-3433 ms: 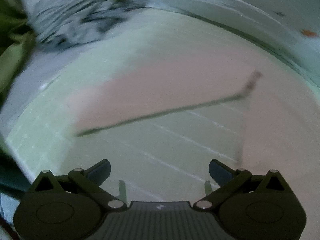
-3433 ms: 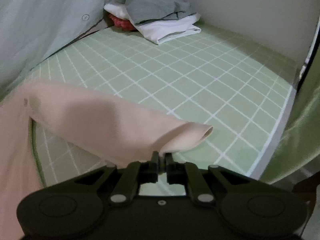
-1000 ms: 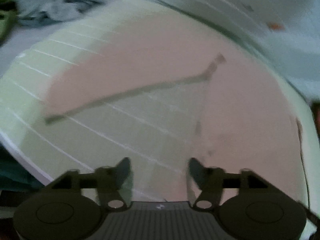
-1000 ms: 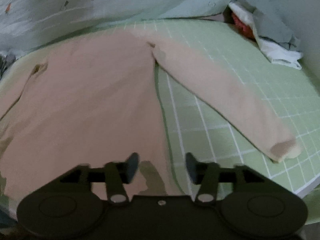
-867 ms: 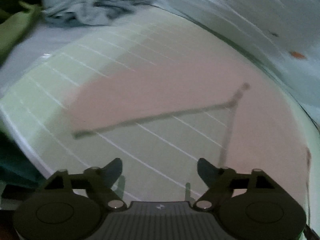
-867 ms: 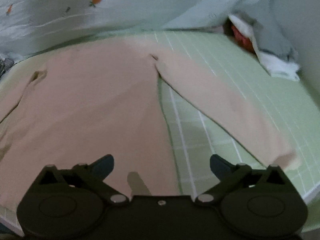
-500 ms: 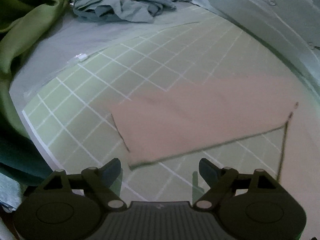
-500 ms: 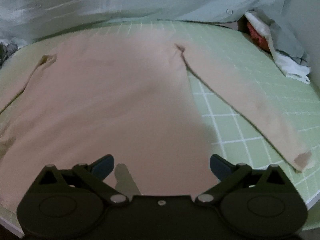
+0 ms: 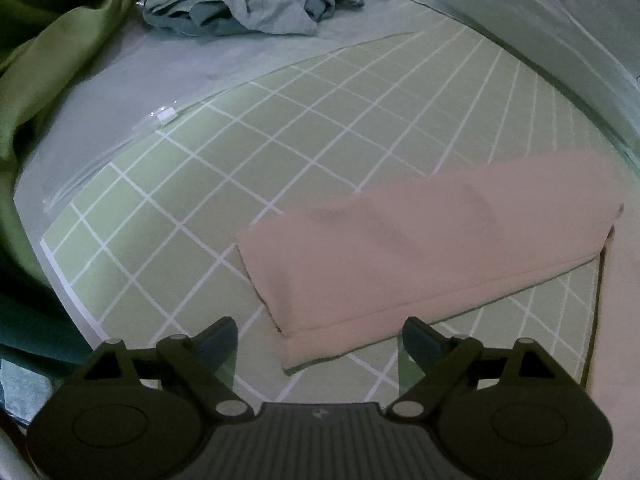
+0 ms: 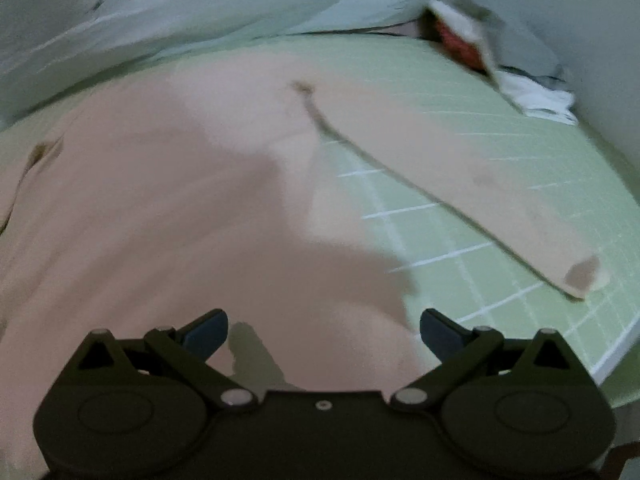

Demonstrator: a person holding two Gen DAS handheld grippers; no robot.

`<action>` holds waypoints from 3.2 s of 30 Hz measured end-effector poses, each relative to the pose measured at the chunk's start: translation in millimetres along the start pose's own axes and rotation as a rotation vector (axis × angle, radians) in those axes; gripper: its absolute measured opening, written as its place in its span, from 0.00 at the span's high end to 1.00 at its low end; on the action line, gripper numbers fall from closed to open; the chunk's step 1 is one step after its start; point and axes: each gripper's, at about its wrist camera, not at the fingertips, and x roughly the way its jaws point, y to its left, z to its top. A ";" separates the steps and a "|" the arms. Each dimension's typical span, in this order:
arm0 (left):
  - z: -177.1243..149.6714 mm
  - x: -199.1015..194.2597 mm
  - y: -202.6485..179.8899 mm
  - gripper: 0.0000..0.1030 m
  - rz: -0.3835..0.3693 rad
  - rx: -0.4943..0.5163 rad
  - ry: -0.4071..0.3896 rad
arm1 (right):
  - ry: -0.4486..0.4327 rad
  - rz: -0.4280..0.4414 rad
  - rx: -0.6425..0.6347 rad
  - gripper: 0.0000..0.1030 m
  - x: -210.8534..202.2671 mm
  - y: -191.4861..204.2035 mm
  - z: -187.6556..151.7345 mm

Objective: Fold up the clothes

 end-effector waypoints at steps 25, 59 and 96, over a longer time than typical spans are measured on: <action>-125.7 -66.4 -109.4 0.12 0.039 0.030 -0.054 | -0.063 -0.270 -0.121 0.00 25.4 -190.5 2.0; -20.1 -30.5 -26.9 0.12 0.089 -0.124 -0.083 | -0.139 -0.178 -0.130 0.00 -5.3 -95.1 32.8; -4.8 -53.0 -248.0 0.89 -0.541 0.399 -0.102 | -0.125 -0.141 0.028 0.00 23.7 -104.5 50.4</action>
